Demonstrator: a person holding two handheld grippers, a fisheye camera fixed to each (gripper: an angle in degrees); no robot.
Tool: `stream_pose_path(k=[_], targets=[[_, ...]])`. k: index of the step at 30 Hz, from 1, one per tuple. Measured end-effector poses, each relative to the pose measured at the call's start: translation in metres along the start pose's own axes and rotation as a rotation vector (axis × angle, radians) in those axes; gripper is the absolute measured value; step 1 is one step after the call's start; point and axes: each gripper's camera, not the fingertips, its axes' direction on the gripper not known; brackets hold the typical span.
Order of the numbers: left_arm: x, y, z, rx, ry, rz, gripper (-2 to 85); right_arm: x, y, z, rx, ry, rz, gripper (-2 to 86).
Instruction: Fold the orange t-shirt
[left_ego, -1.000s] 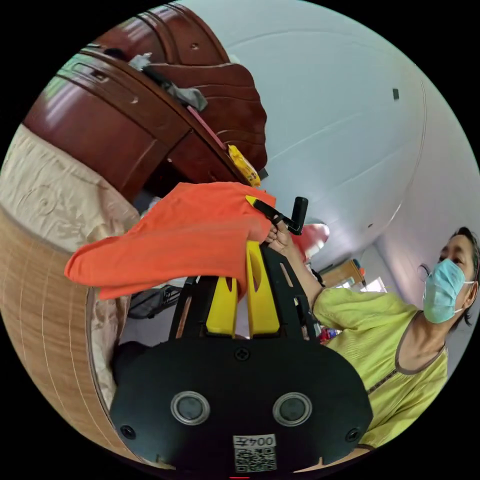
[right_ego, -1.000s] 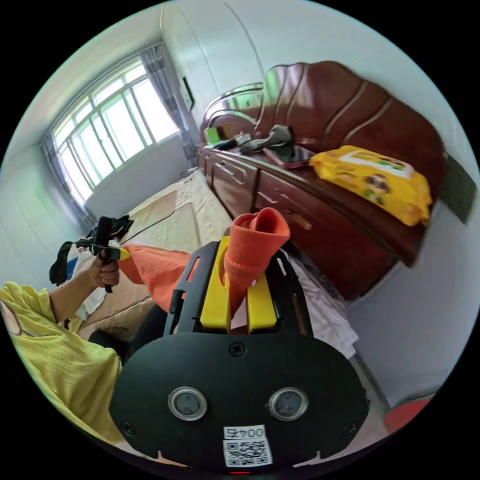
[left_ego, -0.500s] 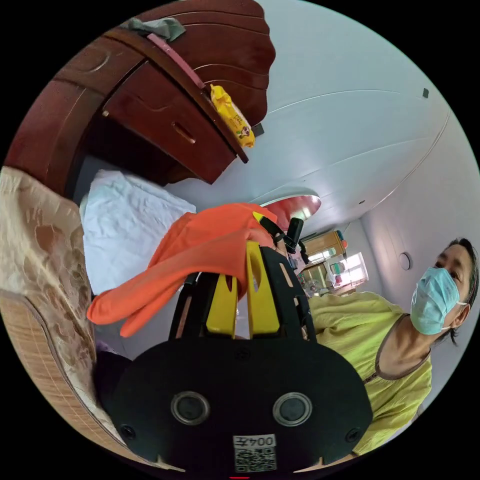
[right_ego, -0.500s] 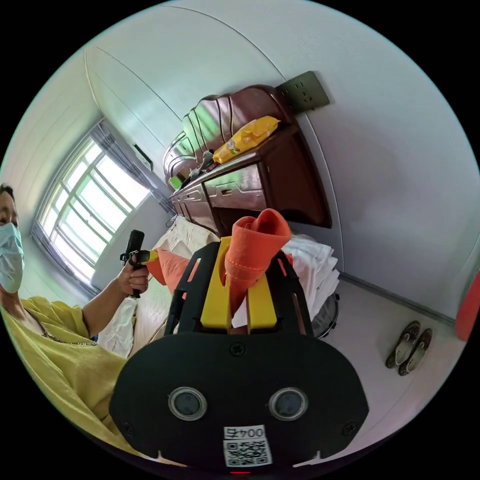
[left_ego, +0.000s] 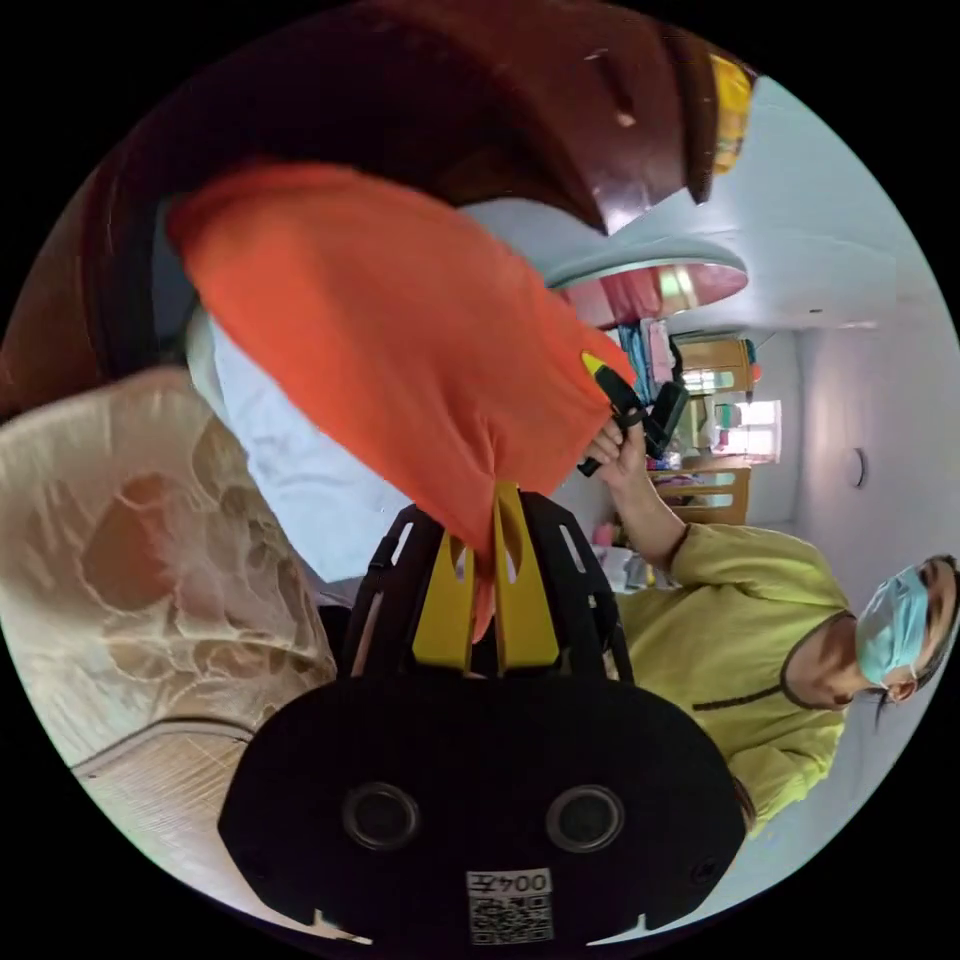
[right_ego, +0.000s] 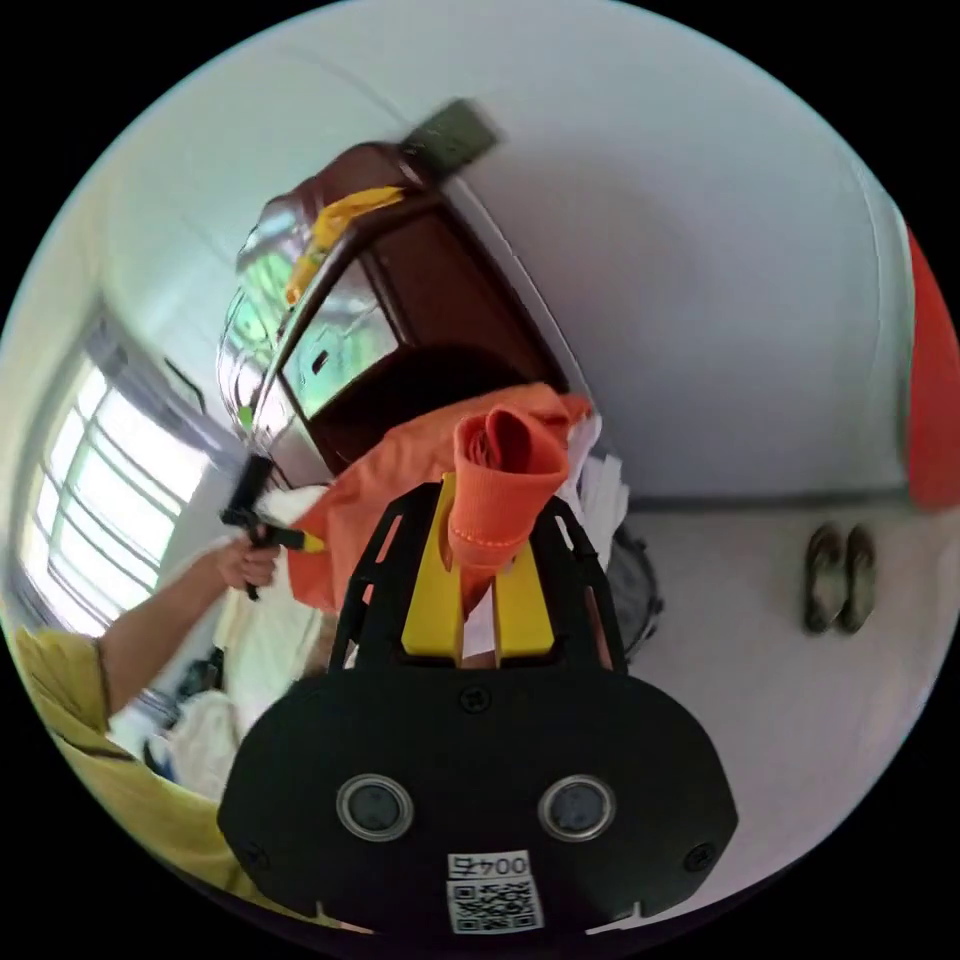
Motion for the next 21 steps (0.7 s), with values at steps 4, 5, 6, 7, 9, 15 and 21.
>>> stream_pose_path(k=[4,5,6,7,9,15,21], targets=[[-0.033,-0.004,-0.022,0.133,0.094,-0.032,4.3,0.010,-0.011,-0.019,-0.031,-0.113,0.131,4.4],[-0.037,-0.009,-0.027,0.147,0.090,-0.043,4.2,0.010,-0.014,-0.022,-0.036,-0.116,0.134,4.4],[-0.039,-0.012,-0.028,0.143,0.081,-0.048,4.2,0.008,-0.019,-0.026,-0.043,-0.103,0.128,4.1],[-0.042,-0.019,-0.026,0.121,0.045,-0.055,4.1,0.006,-0.022,-0.029,-0.054,-0.071,0.120,3.5],[-0.042,-0.030,-0.020,0.080,-0.051,-0.050,4.1,0.001,-0.025,-0.034,-0.067,-0.040,0.116,2.0],[-0.026,-0.059,-0.028,0.034,-0.316,0.063,4.6,-0.041,-0.014,-0.056,0.011,0.055,-0.027,0.5],[-0.071,-0.057,0.001,-0.140,-0.338,0.003,4.7,-0.033,0.016,-0.047,-0.027,0.148,0.009,3.9]])
